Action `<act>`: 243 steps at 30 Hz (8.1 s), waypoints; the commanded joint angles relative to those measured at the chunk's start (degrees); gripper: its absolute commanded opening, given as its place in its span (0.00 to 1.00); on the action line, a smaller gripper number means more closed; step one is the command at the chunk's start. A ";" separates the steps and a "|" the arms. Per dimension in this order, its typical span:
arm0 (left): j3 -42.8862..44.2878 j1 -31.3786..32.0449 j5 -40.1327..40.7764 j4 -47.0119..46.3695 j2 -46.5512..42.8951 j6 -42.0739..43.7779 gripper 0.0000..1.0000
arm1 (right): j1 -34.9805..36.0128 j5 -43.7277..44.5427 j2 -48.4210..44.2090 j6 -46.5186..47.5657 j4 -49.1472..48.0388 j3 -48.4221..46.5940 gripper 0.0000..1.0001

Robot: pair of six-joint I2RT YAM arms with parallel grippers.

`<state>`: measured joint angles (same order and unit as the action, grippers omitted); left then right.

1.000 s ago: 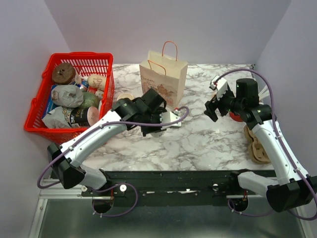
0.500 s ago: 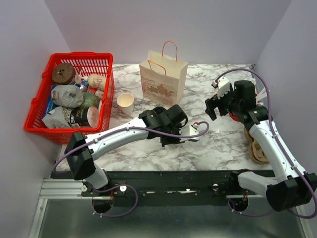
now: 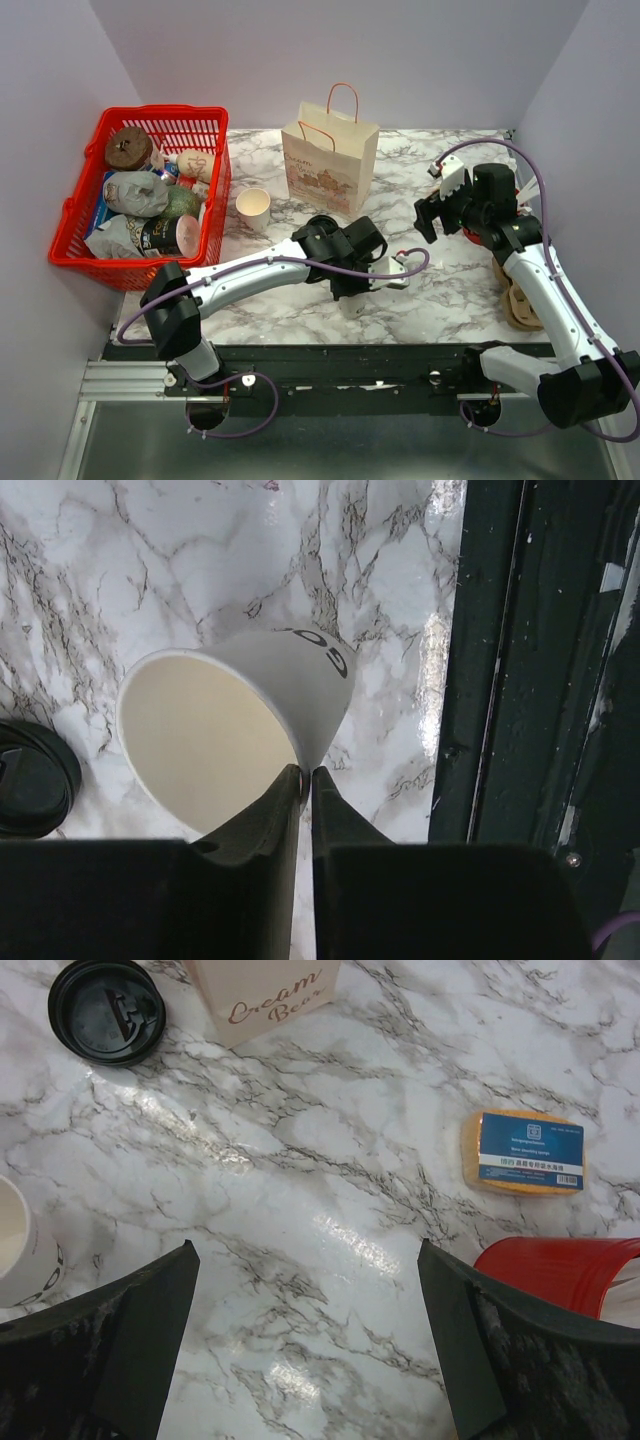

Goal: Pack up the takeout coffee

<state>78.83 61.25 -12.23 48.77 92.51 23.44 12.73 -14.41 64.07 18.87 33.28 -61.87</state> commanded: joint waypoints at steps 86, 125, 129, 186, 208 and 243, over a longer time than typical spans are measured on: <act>-1.22 -36.91 -1.04 -33.56 19.20 -21.24 0.33 | -0.25 -0.79 7.38 3.27 3.29 -11.88 0.99; -2.53 -36.91 -9.30 -41.81 18.16 -22.38 0.29 | -0.25 -2.11 8.08 2.92 2.67 -10.03 0.99; -7.97 -36.38 -9.92 -44.29 12.53 -25.63 0.33 | -0.25 -2.02 8.00 2.92 2.67 -9.94 0.99; -3.33 -25.04 1.24 -36.29 18.06 -23.71 0.13 | -0.60 -1.85 1.23 3.36 1.53 -2.82 1.00; -5.00 -31.72 -13.09 -29.35 2.15 -18.70 0.00 | -0.60 -4.57 3.95 2.40 1.26 -5.02 0.99; 3.35 -23.90 4.94 -32.08 20.78 -20.01 0.39 | -0.78 -5.36 -0.88 1.25 -1.20 0.96 0.99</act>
<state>80.36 36.88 -8.84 15.35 112.07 4.25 12.25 -19.79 63.46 19.99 33.56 -61.93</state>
